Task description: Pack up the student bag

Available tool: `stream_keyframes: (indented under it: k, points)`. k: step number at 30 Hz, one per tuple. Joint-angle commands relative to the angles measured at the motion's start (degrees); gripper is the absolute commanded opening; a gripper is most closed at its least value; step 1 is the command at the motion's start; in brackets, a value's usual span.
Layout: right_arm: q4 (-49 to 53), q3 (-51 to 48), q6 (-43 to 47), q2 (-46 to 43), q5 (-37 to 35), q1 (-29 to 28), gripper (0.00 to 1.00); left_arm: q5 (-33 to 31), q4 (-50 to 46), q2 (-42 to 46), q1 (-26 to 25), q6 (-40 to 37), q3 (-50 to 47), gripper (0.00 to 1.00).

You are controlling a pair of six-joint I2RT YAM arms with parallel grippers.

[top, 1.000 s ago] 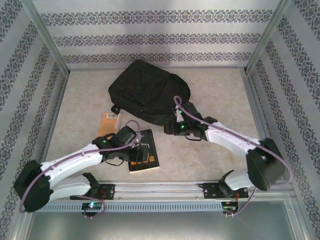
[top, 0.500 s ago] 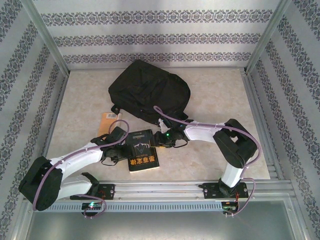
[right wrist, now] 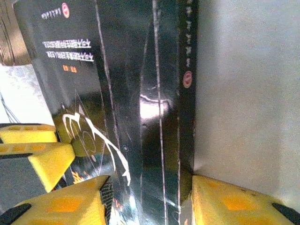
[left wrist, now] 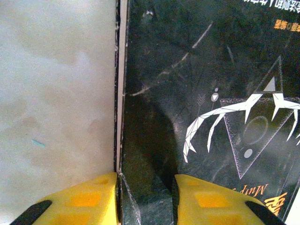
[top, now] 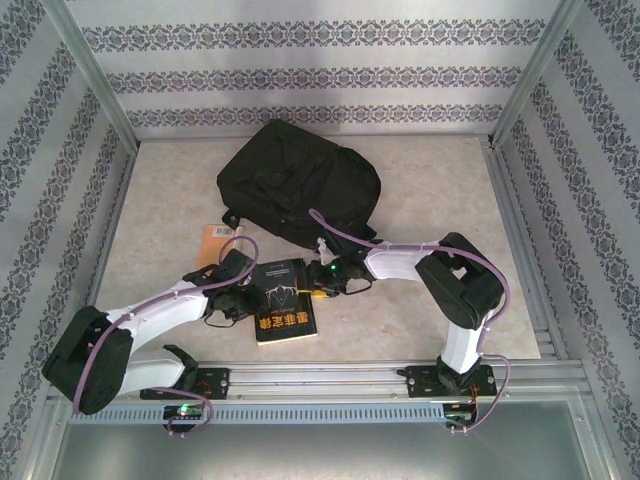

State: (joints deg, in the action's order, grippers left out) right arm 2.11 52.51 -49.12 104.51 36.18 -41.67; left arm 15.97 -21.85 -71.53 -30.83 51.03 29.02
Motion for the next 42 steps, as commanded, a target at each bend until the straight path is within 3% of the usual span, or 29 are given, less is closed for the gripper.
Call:
stream_keyframes:
  k: [1,13,15,20,22,27,36,42]
  points:
    - [-16.27,-2.04,-6.83,-1.26,9.12,-1.11,0.47,5.78,18.33,-4.95,-1.08,0.03,-3.17,0.29]
    - [-35.42,-7.34,-14.96,-1.27,18.21,-1.01,0.46,7.52,19.31,-3.32,-1.12,-0.09,-3.88,0.23]
    - [-34.46,-7.76,-13.77,-1.07,17.80,-0.96,0.46,7.62,19.30,-3.12,-0.99,-0.13,-3.87,0.21]
    - [-15.75,-4.45,-0.70,-0.57,10.24,-2.66,0.46,8.34,20.50,-3.49,-1.03,0.13,-4.30,0.17]
    - [-14.39,-3.47,0.77,1.22,9.89,-3.70,0.46,8.80,21.32,-4.16,-0.99,0.33,-4.39,0.15]
    - [-18.24,-2.12,-0.22,4.34,14.83,-5.39,0.45,10.04,23.04,-6.00,-0.93,0.57,-4.62,0.07]
    - [-27.32,-5.73,-6.17,-4.19,20.76,-5.62,0.41,10.70,23.43,-4.41,-0.20,0.67,-5.84,0.00]
    - [-35.68,-7.41,-12.04,-4.73,22.31,-5.69,0.39,12.23,23.87,-1.74,0.23,0.85,-7.22,0.00]
